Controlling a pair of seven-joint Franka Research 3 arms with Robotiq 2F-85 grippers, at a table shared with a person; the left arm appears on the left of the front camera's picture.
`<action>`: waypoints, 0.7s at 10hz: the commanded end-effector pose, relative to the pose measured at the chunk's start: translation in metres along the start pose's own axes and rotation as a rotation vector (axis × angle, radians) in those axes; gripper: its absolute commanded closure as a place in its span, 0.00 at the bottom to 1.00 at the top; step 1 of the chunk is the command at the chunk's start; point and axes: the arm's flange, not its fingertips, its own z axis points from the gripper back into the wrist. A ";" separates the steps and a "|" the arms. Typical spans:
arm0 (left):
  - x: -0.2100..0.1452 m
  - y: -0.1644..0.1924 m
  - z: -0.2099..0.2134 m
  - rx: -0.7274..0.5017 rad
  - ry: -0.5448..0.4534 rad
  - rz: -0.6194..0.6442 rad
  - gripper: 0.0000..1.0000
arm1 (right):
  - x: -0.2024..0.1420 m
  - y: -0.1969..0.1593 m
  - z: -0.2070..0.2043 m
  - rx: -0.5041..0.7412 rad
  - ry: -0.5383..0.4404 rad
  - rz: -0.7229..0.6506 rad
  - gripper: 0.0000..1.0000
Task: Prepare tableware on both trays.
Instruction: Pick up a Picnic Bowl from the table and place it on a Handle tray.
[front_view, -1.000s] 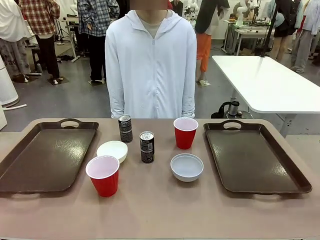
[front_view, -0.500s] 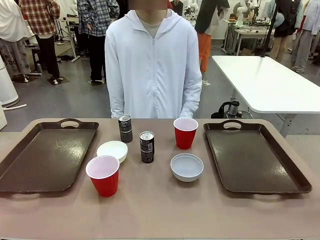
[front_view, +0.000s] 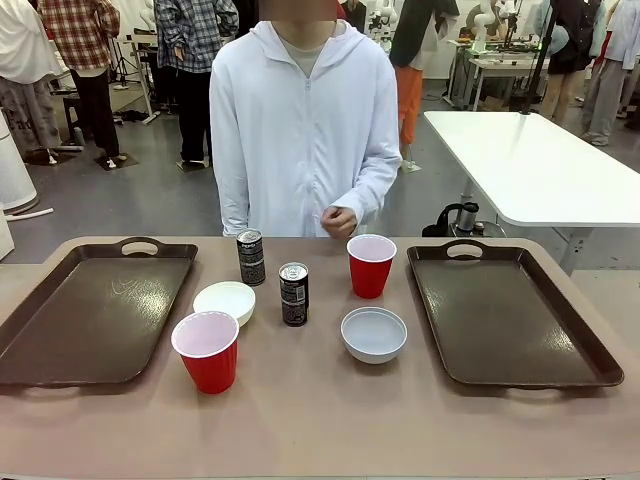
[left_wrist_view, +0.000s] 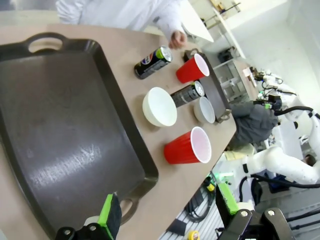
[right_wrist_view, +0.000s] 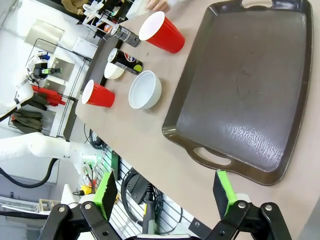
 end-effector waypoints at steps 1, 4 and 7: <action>0.000 0.001 0.002 -0.017 -0.014 -0.011 0.00 | 0.000 -0.001 0.001 0.018 -0.012 0.006 0.00; 0.000 0.001 0.002 -0.017 -0.014 -0.011 0.00 | 0.000 -0.001 0.001 0.018 -0.012 0.006 0.00; 0.000 0.001 0.002 -0.017 -0.014 -0.011 0.00 | 0.000 -0.001 0.001 0.018 -0.012 0.006 0.00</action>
